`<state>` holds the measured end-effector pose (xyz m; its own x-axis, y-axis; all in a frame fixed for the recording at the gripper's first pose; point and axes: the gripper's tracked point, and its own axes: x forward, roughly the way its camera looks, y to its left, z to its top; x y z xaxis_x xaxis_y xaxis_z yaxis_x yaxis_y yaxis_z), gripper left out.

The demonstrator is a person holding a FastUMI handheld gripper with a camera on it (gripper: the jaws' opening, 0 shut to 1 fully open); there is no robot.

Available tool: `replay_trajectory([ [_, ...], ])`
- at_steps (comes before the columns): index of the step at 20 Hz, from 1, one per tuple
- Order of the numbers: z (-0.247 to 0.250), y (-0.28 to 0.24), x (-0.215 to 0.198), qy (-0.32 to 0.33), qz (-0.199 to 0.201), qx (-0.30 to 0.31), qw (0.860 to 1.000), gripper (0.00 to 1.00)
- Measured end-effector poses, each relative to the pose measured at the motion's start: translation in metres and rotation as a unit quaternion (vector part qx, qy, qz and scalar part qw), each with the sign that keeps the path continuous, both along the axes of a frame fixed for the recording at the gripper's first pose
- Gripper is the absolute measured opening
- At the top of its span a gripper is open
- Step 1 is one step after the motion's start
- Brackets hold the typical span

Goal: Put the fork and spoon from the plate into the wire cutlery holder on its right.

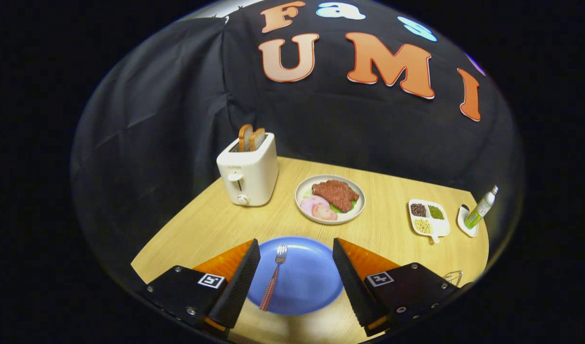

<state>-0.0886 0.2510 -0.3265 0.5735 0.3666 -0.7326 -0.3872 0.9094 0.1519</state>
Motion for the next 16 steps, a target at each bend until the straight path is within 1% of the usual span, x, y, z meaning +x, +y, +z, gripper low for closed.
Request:
replay_trajectory([
  [5, -0.055, 0.016, -0.033, 0.058, 0.008, -0.026, 0.998, 0.91],
  [6, -0.062, 0.019, -0.038, 0.066, 0.010, -0.027, 0.997, 0.90],
  [8, -0.076, 0.024, -0.046, 0.078, 0.014, -0.036, 0.996, 0.84],
  [9, -0.082, 0.026, -0.051, 0.083, 0.015, -0.040, 0.996, 0.79],
  [10, -0.088, 0.026, -0.055, 0.087, 0.014, -0.043, 0.995, 0.76],
  [11, -0.093, 0.027, -0.058, 0.091, 0.012, -0.044, 0.995, 0.68],
  [12, -0.097, 0.027, -0.059, 0.093, 0.007, -0.045, 0.995, 0.64],
  [15, -0.112, 0.026, -0.068, 0.110, 0.003, -0.048, 0.993, 0.42],
  [16, -0.115, 0.028, -0.069, 0.113, 0.005, -0.049, 0.992, 0.38],
])
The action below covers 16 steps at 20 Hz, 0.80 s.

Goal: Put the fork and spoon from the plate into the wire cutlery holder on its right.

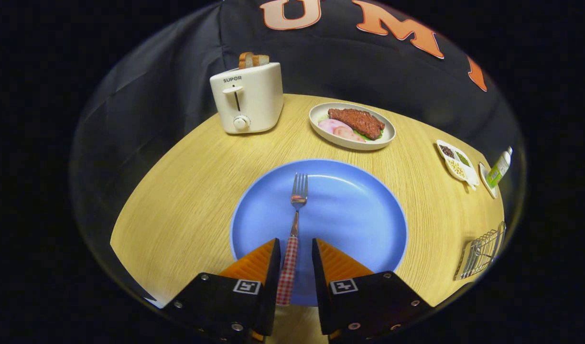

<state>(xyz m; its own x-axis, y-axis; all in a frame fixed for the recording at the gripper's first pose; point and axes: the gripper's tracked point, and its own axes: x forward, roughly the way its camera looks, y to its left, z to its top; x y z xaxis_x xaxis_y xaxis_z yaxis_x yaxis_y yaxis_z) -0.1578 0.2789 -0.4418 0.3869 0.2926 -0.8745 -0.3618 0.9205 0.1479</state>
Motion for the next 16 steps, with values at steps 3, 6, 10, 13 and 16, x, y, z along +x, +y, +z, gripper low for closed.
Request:
replay_trajectory([
  [3, -0.004, -0.001, 0.001, -0.003, -0.005, -0.003, 1.000, 0.19],
  [6, 0.002, 0.000, 0.000, 0.005, -0.010, 0.014, 1.000, 0.11],
  [10, 0.017, -0.017, 0.004, -0.004, -0.005, 0.015, 1.000, 0.10],
  [13, 0.037, -0.039, 0.014, -0.016, -0.021, 0.022, 0.999, 0.11],
  [16, 0.053, -0.072, 0.025, -0.034, -0.036, 0.013, 0.999, 0.10],
])
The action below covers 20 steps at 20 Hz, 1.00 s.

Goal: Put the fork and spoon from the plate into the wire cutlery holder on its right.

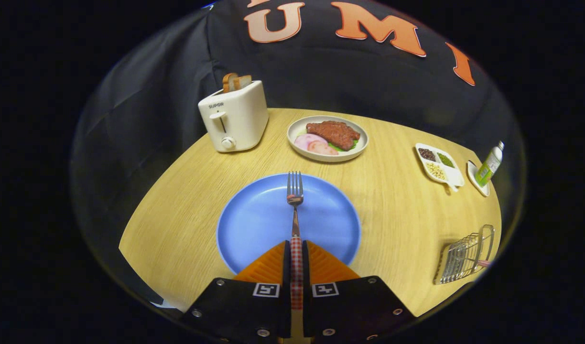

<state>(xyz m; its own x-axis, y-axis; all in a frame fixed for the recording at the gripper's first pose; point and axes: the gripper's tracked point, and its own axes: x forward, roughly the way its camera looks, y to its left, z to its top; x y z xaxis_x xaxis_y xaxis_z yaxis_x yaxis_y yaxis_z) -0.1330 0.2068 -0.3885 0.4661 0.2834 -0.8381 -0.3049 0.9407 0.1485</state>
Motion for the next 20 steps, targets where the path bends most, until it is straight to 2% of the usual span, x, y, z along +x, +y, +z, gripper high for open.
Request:
replay_trajectory([
  [14, 0.074, -0.175, 0.029, -0.067, -0.105, -0.035, 0.992, 0.10],
  [17, 0.079, -0.201, 0.021, -0.054, -0.116, -0.040, 0.991, 0.10],
  [20, 0.078, -0.222, -0.001, -0.013, -0.110, -0.048, 0.993, 0.10],
])
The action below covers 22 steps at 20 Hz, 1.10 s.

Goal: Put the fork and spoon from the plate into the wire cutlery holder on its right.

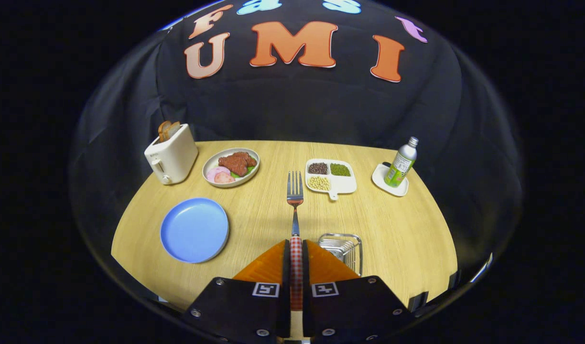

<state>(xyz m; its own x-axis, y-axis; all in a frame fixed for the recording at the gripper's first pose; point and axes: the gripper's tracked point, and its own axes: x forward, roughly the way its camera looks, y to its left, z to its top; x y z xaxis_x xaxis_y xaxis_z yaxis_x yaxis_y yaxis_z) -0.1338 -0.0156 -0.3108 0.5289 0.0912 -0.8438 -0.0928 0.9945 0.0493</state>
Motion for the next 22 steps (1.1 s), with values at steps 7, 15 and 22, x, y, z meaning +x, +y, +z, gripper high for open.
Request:
replay_trajectory([
  [7, -0.005, -0.042, -0.037, 0.087, 0.017, -0.035, 0.995, 0.10],
  [15, -0.031, -0.054, -0.078, 0.223, 0.023, -0.037, 0.974, 0.10],
  [22, -0.041, -0.044, -0.076, 0.311, -0.007, 0.013, 0.950, 0.11],
])
